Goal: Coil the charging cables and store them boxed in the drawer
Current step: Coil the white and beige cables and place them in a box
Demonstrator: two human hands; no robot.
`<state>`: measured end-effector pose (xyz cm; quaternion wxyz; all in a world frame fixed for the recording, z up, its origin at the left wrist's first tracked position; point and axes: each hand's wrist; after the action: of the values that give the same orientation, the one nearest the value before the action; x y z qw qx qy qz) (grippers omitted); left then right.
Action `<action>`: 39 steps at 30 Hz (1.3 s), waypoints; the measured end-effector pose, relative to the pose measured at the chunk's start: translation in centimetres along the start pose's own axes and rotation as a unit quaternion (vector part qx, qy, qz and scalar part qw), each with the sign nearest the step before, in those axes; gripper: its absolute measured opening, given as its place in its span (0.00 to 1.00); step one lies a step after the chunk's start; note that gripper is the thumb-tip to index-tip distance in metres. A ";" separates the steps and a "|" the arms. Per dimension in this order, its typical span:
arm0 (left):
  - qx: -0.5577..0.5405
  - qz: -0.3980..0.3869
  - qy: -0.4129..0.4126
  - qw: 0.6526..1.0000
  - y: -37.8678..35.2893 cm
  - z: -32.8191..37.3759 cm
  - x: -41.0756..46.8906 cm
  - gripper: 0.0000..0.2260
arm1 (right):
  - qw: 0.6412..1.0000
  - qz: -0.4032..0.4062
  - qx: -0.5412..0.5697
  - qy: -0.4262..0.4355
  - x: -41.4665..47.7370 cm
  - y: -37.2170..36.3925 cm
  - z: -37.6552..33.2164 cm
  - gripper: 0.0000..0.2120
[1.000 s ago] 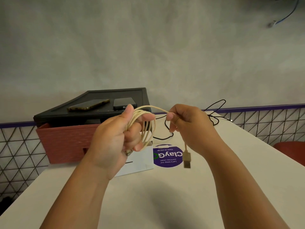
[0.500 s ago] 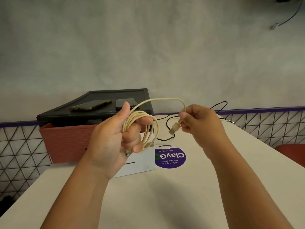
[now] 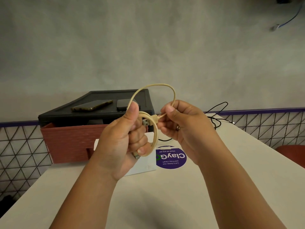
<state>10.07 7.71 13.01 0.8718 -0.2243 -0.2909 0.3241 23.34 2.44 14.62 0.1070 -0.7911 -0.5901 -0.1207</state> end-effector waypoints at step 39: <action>0.108 0.102 -0.077 0.986 -1.2 -0.9 0.3 0.23 | 0.972 -0.109 -0.207 -0.007 -0.8 -1.0 0.1 0.05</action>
<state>11.33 6.95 13.16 0.8280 -0.1313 -0.2962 0.4577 22.13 1.99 14.32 -0.0764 -0.7278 -0.6357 -0.2457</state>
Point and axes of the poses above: each hand's wrist, its own x-axis towards the middle knuckle, its own y-axis out of the back of the hand, z = x × y, and after that the axes turned 11 degrees about -x, right-handed
